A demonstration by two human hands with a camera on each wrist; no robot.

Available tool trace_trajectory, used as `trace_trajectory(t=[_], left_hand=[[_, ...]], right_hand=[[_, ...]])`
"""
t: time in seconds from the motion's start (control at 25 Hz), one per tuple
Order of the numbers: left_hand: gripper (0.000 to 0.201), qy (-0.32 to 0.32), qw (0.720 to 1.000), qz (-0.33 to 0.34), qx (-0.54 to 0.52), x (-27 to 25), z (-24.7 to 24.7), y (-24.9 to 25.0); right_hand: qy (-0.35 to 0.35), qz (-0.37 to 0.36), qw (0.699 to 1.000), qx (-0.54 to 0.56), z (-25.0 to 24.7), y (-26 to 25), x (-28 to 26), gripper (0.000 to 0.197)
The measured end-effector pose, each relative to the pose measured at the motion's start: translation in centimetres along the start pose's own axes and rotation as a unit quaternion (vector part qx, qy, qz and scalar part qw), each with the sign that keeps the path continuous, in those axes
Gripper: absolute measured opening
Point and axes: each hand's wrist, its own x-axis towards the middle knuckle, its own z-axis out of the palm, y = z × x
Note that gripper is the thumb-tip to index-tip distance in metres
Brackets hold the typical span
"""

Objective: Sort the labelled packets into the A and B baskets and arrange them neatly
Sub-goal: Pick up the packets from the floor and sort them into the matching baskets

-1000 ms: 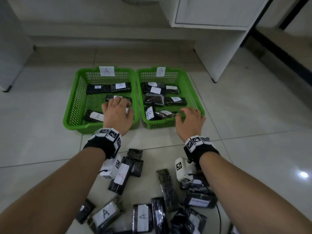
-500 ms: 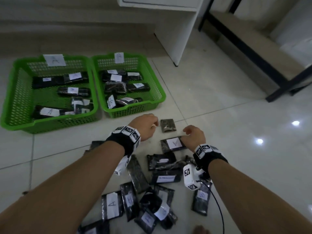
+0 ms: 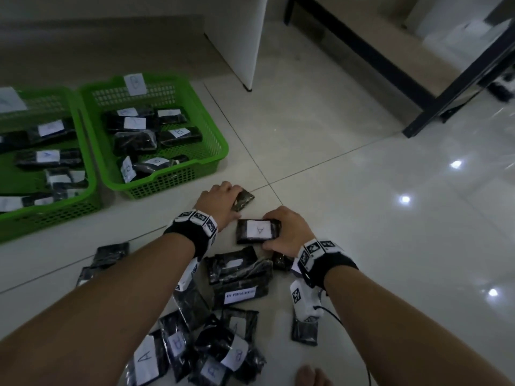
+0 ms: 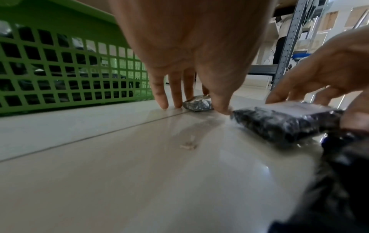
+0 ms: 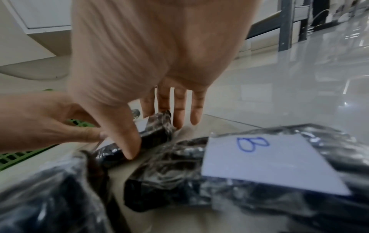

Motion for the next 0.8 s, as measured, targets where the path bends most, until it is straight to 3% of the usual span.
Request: trace_trajectory(t=[0.08, 0.2, 0.44, 0.64, 0.8], left_hand=[[0.057, 0.03, 0.999, -0.012, -0.013, -0.1, 0.1, -0.2], [0.037, 0.101, 0.98, -0.056, -0.16, -0.4, -0.2, -0.6], [0.031, 0.172, 0.876, -0.088, -0.441, -1.5, -3.1, -2.8], [0.027, 0.252, 0.832, -0.108, -0.482, -3.9, -6.1, -5.8], [0.029, 0.286, 0.82, -0.135, -0.477, -6.7, -7.8, -8.4]], right_hand=[[0.04, 0.031, 0.998, 0.046, -0.4, 0.7, -0.6, 0.048], [0.112, 0.069, 0.985, 0.116, -0.6, 1.0, -1.0, 0.029], [0.215, 0.024, 0.966, 0.138, -0.9, -2.1, 0.1, 0.043], [0.253, -0.012, 0.954, 0.157, -0.8, -5.5, 1.1, 0.044], [0.262, -0.047, 0.95, 0.164, -0.3, -8.7, 2.2, 0.047]])
